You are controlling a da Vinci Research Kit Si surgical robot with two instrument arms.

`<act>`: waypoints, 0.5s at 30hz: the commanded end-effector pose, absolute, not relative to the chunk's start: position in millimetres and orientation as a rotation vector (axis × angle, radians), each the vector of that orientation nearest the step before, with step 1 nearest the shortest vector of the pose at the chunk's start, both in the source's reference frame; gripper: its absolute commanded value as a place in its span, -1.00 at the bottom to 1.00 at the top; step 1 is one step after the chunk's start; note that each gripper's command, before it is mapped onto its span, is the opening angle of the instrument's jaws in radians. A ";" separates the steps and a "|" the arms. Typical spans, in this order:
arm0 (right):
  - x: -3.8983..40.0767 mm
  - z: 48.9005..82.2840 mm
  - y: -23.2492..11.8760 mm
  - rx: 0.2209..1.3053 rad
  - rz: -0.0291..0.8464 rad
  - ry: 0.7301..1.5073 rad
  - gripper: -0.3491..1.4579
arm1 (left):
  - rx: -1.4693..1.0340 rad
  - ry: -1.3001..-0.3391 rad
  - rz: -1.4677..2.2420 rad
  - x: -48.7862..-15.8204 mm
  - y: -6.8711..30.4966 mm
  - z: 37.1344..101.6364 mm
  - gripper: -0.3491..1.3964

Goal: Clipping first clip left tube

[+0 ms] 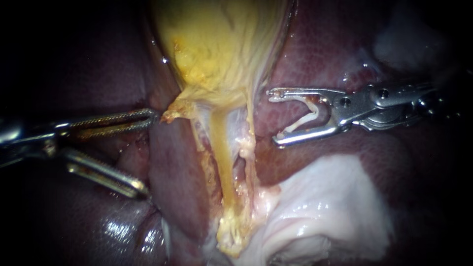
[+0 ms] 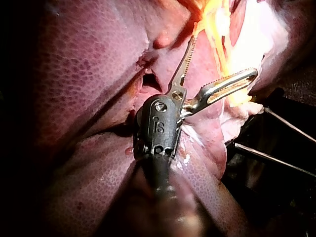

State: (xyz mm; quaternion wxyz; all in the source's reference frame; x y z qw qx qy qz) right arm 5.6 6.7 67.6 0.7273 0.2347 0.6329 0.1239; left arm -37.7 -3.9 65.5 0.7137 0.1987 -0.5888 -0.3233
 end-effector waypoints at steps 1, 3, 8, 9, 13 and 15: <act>5.6 67.6 6.7 0.518 0.273 1.395 0.05 | 0.441 -1.305 -0.716 -37.7 -3.9 65.5 0.62; 5.5 67.6 6.7 0.518 0.273 1.395 0.05 | 0.434 -1.302 -0.723 -37.7 -3.8 65.4 0.62; 5.5 67.6 6.7 0.518 0.272 1.395 0.05 | 0.394 -1.284 -0.762 -37.6 -2.8 65.4 0.58; 5.5 67.6 6.7 0.518 0.272 1.395 0.05 | 0.384 -1.283 -0.772 -37.5 -2.4 65.5 0.56; 5.5 67.6 6.7 0.518 0.272 1.395 0.05 | 0.364 -1.266 -0.830 -37.3 -1.1 66.1 0.46; 5.5 67.6 6.7 0.518 0.272 1.395 0.05 | 0.361 -1.258 -0.860 -37.5 -0.6 66.5 0.44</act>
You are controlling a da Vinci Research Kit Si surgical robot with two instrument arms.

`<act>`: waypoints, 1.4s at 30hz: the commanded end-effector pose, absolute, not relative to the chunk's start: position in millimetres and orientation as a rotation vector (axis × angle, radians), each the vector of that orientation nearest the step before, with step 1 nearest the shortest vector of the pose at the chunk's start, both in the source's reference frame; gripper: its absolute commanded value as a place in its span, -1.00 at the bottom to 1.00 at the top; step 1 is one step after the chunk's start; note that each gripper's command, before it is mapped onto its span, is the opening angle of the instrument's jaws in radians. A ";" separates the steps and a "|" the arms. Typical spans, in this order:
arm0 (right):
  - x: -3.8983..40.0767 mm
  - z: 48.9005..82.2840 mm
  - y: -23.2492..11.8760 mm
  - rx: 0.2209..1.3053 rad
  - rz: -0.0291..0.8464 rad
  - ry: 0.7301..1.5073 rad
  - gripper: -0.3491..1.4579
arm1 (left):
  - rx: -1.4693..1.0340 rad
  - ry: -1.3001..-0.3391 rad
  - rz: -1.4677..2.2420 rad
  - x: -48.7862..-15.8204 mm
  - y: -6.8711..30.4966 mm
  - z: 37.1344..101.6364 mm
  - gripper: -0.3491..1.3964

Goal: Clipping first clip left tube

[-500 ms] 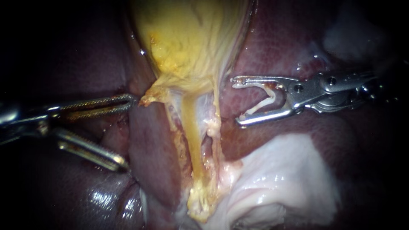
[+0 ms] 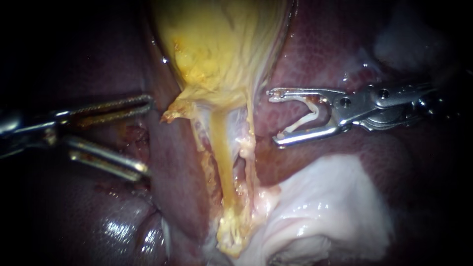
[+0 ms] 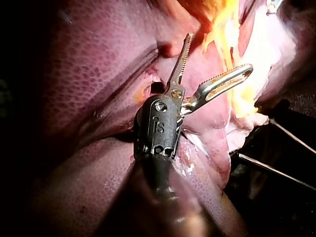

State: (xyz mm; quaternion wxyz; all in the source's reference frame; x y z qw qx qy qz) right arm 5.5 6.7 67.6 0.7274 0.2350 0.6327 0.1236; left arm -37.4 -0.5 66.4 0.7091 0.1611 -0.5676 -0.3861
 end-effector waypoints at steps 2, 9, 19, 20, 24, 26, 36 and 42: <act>5.5 67.6 6.7 0.518 0.272 1.395 0.05 | 0.368 -1.252 -0.888 -37.8 -0.4 66.9 0.42; 5.5 67.6 6.7 0.518 0.272 1.395 0.05 | 0.394 -1.240 -0.965 -39.8 -0.3 67.6 0.29; 5.5 67.6 6.7 0.518 0.273 1.394 0.05 | 0.420 -1.222 -1.028 -41.4 -0.6 68.5 -0.17; 5.5 67.6 6.7 0.518 0.273 1.394 0.05 | 0.423 -1.219 -1.033 -41.5 -0.6 68.7 -0.25; 5.5 67.6 6.8 0.518 0.273 1.394 0.05 | 0.430 -1.197 -1.039 -41.5 -0.8 69.1 -0.73; 5.5 67.6 6.8 0.518 0.273 1.394 0.05 | 0.432 -1.190 -1.038 -41.2 -0.8 69.0 -1.00; 5.5 67.6 6.8 0.518 0.273 1.394 0.05 | 0.448 -1.180 -1.057 -39.8 -0.3 68.1 -1.00; 5.5 67.6 6.8 0.518 0.273 1.394 0.05 | 0.456 -1.174 -1.069 -37.5 0.9 65.9 -1.00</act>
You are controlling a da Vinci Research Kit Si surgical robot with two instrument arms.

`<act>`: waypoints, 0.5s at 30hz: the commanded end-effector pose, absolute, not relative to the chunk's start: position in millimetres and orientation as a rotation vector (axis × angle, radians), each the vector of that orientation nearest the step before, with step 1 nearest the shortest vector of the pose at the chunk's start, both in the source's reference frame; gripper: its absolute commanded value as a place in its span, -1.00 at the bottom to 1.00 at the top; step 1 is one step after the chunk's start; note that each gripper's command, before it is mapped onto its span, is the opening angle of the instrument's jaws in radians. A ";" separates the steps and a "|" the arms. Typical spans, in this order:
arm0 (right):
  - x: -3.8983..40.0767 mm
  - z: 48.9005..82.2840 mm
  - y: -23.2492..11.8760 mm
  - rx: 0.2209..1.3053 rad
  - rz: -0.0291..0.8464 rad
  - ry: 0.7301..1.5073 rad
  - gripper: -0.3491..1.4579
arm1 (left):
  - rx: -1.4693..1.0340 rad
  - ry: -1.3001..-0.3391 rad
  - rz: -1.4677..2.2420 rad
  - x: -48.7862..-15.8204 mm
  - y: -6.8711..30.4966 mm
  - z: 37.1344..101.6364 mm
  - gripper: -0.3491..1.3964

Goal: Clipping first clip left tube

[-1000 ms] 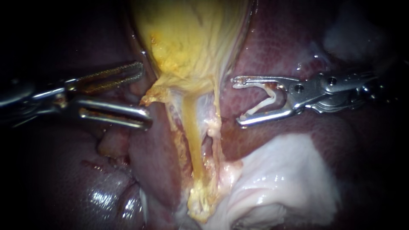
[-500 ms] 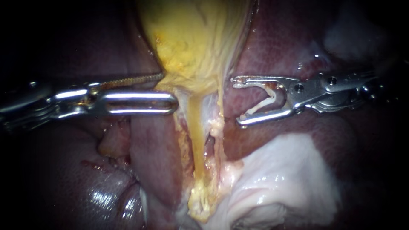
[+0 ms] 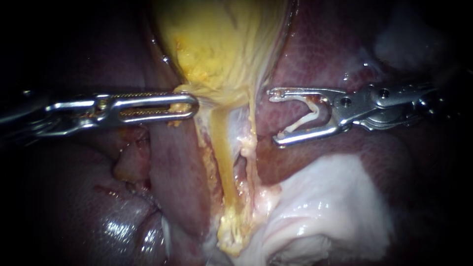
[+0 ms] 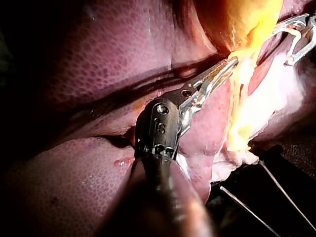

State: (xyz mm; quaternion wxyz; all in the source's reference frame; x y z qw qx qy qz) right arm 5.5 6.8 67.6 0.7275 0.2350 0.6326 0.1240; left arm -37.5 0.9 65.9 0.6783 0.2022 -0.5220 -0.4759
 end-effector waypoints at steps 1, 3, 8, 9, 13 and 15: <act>5.5 67.6 6.8 0.518 0.273 1.394 0.05 | 0.456 -1.172 -1.073 -36.9 1.2 65.4 -1.00; 5.5 67.6 6.8 0.518 0.273 1.394 0.05 | 0.457 -1.166 -1.078 -36.0 1.5 64.7 -1.00; 5.5 67.7 6.8 0.518 0.273 1.394 0.05 | 0.453 -1.170 -1.088 -34.5 1.5 63.9 -1.00; 5.5 67.7 6.8 0.525 0.279 1.392 0.05 | 0.452 -1.170 -1.089 -34.4 1.4 63.9 -1.00; 5.5 67.7 6.7 0.524 0.279 1.392 0.05 | 0.450 -1.169 -1.090 -34.2 1.4 63.8 -1.00; 5.5 67.7 6.5 0.534 0.280 1.391 0.05 | 0.450 -1.169 -1.091 -34.3 1.3 63.8 -1.00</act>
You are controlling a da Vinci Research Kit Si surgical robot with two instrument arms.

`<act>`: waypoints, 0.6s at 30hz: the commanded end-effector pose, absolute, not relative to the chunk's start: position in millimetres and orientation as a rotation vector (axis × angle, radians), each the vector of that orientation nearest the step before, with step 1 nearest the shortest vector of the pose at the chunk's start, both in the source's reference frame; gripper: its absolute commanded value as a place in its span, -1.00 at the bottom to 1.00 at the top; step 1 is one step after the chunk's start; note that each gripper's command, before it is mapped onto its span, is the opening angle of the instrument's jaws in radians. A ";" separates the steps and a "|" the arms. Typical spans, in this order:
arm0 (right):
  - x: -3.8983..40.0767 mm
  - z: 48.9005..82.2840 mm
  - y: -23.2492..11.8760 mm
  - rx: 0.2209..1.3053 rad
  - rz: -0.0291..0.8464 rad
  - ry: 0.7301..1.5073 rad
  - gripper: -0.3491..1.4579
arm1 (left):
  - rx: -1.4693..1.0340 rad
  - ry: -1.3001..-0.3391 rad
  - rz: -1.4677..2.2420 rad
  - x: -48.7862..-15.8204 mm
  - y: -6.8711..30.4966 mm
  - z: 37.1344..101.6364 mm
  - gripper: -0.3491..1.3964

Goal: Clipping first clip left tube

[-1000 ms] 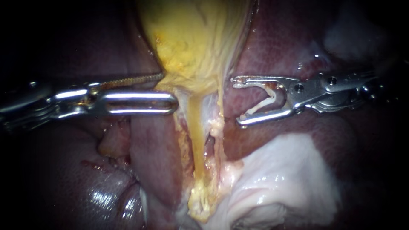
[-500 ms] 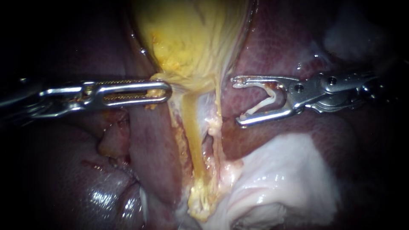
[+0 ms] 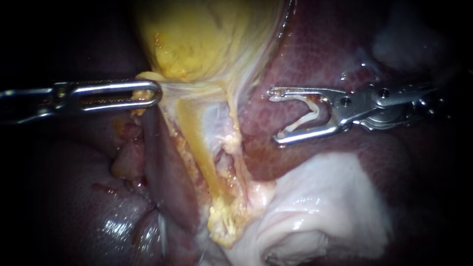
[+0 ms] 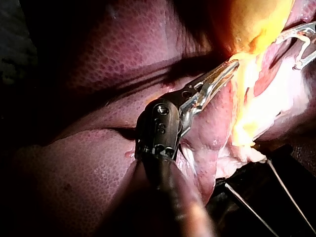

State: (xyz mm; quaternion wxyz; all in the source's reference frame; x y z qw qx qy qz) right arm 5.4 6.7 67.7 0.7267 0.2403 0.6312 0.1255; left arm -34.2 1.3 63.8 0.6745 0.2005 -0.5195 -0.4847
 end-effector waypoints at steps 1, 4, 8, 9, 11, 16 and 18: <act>5.4 67.7 6.2 0.546 0.277 1.392 0.05 | 0.450 -1.169 -1.091 -34.3 1.3 63.8 -1.00; 5.7 67.6 5.2 0.581 0.269 1.396 0.03 | 0.450 -1.169 -1.091 -34.2 1.4 63.8 -1.00; 6.7 67.4 3.4 0.630 0.258 1.405 0.02 | 0.449 -1.168 -1.092 -34.2 1.4 64.0 -1.00; 6.9 67.4 3.1 0.640 0.256 1.407 0.02 | 0.449 -1.168 -1.092 -34.1 1.5 64.0 -1.00; 7.7 67.5 2.0 0.660 0.250 1.414 0.02 | 0.449 -1.168 -1.092 -34.1 1.5 64.1 -1.00; 9.2 68.6 0.2 0.706 0.254 1.422 0.02 | 0.447 -1.168 -1.093 -33.9 1.6 64.3 -1.00; 9.8 69.2 -0.4 0.713 0.256 1.425 0.02 | 0.447 -1.168 -1.093 -33.9 1.6 64.3 -1.00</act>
